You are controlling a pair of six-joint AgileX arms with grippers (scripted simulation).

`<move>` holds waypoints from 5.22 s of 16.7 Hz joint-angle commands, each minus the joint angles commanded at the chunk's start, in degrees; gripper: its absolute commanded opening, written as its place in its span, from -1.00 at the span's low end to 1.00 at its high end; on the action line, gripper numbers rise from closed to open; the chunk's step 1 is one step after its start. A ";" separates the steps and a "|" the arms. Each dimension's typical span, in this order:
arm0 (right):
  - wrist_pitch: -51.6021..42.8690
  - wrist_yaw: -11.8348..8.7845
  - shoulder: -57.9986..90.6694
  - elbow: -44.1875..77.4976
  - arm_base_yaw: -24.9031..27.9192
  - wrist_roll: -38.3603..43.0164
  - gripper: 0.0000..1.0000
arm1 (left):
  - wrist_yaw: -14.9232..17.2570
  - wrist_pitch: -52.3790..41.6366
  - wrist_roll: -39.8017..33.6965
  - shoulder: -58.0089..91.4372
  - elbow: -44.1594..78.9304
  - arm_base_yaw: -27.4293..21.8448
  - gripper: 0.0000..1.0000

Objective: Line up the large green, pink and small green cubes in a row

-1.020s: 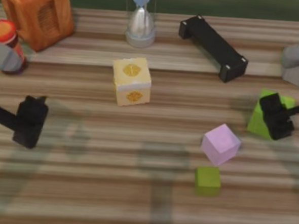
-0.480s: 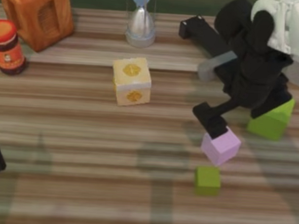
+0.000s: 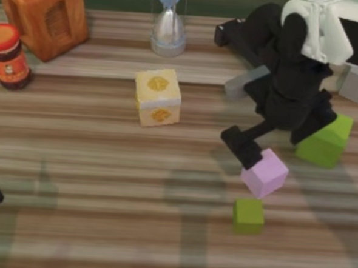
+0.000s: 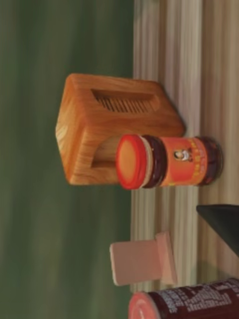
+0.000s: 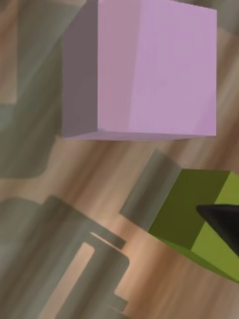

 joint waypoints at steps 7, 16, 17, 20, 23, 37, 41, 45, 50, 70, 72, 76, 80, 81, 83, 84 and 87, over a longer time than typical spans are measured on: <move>9.43 0.03 3.60 -5.58 -0.02 0.05 1.00 | 0.00 0.00 0.00 0.00 0.00 0.00 1.00; 17.69 0.06 7.01 -10.68 0.10 0.19 0.85 | 0.00 0.00 0.00 0.00 0.00 0.00 1.00; 17.69 0.06 7.01 -10.68 0.10 0.19 0.70 | 0.00 0.00 0.00 0.00 0.00 0.00 1.00; 17.69 0.06 7.01 -10.68 0.10 0.19 0.25 | 0.00 0.00 0.00 0.00 0.00 0.00 1.00; 17.69 0.06 7.01 -10.68 0.10 0.19 -0.21 | 0.00 0.00 0.00 0.00 0.00 0.00 1.00; 17.17 -0.05 5.61 -10.23 0.00 0.30 -1.00 | 0.00 0.00 0.00 0.00 0.00 0.00 1.00; 12.81 -0.05 4.08 -7.22 0.10 0.38 -1.00 | 0.00 0.00 0.00 0.00 0.00 0.00 1.00; 4.36 -0.09 0.84 -2.53 0.46 0.20 -1.00 | 0.00 0.00 0.00 0.00 0.00 0.00 1.00; 3.50 -0.11 0.35 -2.02 0.22 0.25 -1.00 | 0.00 0.00 0.00 0.00 0.00 0.00 1.00; -0.65 0.96 -1.93 -0.38 18.42 52.40 -1.00 | 0.00 0.00 0.00 0.00 0.00 0.00 1.00; -0.65 0.96 -1.93 -0.38 18.42 52.40 -1.00 | 0.00 0.00 0.00 0.00 0.00 0.00 1.00; 1.81 0.92 -1.03 -2.14 18.11 52.49 -1.00 | 0.00 0.00 0.00 0.00 0.00 0.00 1.00; 10.43 0.97 1.42 -7.58 18.38 52.64 -1.00 | 0.00 0.00 0.00 0.00 0.00 0.00 1.00; 12.08 0.98 2.00 -8.77 18.48 52.65 -1.00 | 0.00 0.00 0.00 0.00 0.00 0.00 1.00; 13.55 1.00 2.65 -9.99 18.63 52.67 -1.00 | 0.00 0.00 0.00 0.00 0.00 0.00 1.00; 13.56 1.00 2.66 -10.00 18.63 52.67 -1.00 | 0.00 0.00 0.00 0.00 0.00 0.00 1.00; 13.56 1.00 2.66 -10.00 18.63 52.67 -0.85 | 0.00 0.00 0.00 0.00 0.00 0.00 1.00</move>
